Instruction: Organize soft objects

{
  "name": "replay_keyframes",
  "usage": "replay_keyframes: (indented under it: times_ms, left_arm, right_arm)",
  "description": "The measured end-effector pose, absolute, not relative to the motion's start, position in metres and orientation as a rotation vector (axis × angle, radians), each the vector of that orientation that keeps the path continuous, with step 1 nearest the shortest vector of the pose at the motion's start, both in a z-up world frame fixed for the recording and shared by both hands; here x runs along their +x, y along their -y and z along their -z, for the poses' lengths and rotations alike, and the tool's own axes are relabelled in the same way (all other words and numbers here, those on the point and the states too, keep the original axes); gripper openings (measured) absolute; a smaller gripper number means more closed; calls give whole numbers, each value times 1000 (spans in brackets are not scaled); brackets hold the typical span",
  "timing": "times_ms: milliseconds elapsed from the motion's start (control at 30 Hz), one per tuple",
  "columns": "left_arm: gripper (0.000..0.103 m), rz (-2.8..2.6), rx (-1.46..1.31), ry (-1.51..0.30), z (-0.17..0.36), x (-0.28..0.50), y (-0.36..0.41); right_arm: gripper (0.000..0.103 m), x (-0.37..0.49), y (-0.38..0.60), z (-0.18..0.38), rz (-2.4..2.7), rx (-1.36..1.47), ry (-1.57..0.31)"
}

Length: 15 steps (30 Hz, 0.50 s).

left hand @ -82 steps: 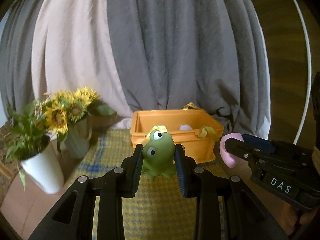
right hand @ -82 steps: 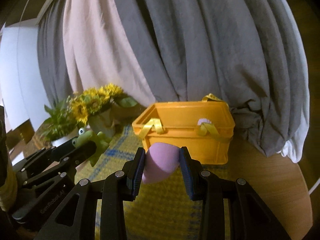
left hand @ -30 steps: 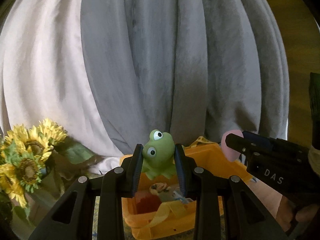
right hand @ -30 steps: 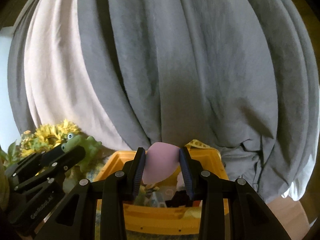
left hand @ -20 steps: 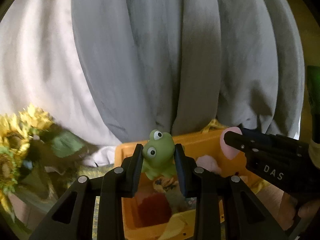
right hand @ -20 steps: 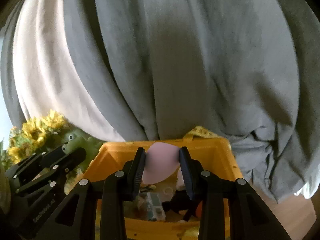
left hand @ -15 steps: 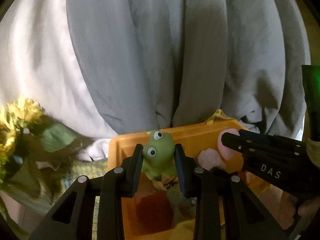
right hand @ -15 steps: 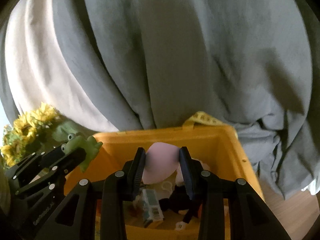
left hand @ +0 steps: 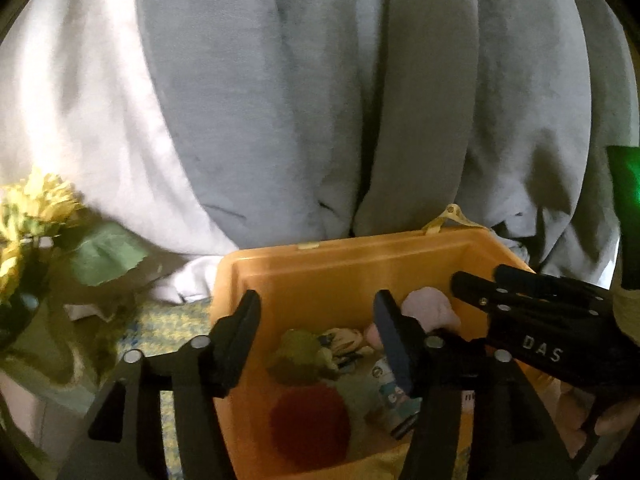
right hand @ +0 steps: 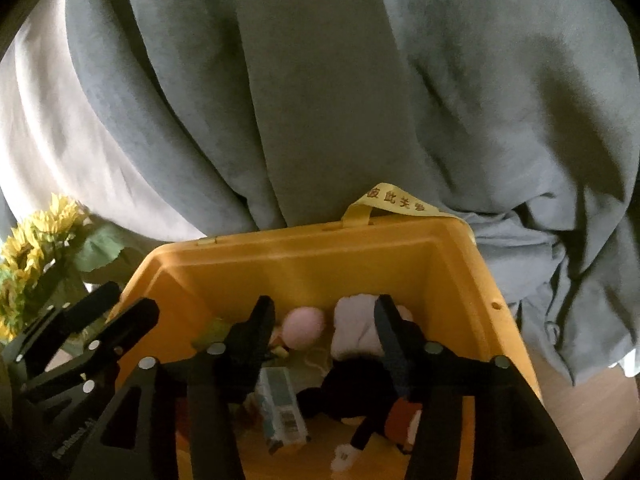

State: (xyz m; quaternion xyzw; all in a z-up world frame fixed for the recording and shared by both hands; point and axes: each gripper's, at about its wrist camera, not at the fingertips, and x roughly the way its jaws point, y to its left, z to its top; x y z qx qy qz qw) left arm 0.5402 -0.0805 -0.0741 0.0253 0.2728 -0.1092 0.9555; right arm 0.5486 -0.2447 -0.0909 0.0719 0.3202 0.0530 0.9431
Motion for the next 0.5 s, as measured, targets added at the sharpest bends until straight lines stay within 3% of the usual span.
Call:
replay_keyframes:
  times_ms: [100,267,500]
  left_arm:
    - [67,188,59,-545,66,529,77]
    - [81,143,75,-521,50,498,72]
    - [95,57,98,-476,24,437,65]
  right_arm:
    - [60,537,244,83,-81,119,-630]
    - [74,505,243,64,-47,82,-585]
    - [82,450,243,39,-15,55,-539]
